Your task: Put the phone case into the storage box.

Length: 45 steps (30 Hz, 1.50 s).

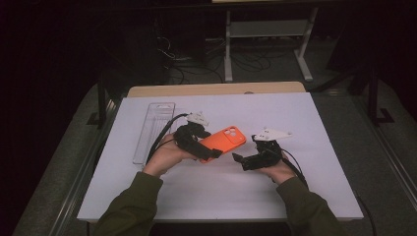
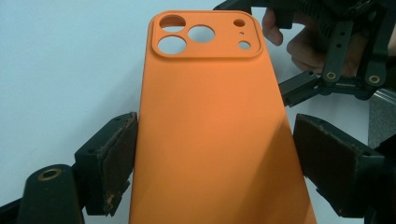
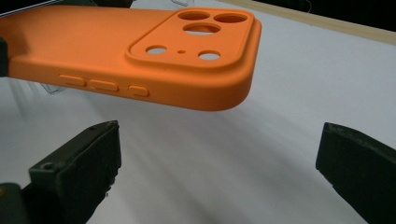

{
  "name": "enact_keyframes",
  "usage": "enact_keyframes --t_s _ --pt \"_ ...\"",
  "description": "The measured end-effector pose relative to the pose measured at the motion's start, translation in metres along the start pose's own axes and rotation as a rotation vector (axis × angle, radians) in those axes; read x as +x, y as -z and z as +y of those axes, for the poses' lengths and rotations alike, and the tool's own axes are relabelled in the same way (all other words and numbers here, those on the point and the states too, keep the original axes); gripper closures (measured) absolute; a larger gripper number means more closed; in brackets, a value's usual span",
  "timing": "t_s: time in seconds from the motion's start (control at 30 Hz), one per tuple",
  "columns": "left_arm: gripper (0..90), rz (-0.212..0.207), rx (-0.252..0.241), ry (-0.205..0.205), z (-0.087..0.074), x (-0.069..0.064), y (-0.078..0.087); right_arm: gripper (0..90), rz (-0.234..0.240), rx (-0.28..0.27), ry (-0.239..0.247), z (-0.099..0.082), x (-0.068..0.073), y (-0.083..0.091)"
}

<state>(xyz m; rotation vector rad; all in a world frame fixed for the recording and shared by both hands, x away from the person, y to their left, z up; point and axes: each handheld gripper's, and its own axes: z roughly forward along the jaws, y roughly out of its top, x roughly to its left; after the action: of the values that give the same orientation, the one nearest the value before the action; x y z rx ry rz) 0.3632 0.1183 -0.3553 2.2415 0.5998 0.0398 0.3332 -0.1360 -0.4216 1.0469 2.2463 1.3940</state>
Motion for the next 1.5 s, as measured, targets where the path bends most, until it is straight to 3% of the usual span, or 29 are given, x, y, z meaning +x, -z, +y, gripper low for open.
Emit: enact_keyframes --t_s 0.53,0.7,0.83,1.5 --pt "16.3 -0.015 0.01 -0.002 -0.001 0.0 -0.001 0.0 -0.044 0.03 0.086 -0.004 0.005 -0.001" --pt "16.2 -0.016 0.019 -0.004 0.0 -0.002 -0.003 0.0 -0.068 0.044 0.135 -0.005 0.005 0.001" --pt "16.3 -0.019 0.023 -0.011 0.0 -0.004 -0.004 0.0 -0.086 0.041 0.186 -0.006 0.005 0.003" --pt "16.3 -0.02 0.027 -0.01 -0.001 -0.003 -0.002 0.0 -0.175 0.021 0.326 -0.004 0.011 0.015"
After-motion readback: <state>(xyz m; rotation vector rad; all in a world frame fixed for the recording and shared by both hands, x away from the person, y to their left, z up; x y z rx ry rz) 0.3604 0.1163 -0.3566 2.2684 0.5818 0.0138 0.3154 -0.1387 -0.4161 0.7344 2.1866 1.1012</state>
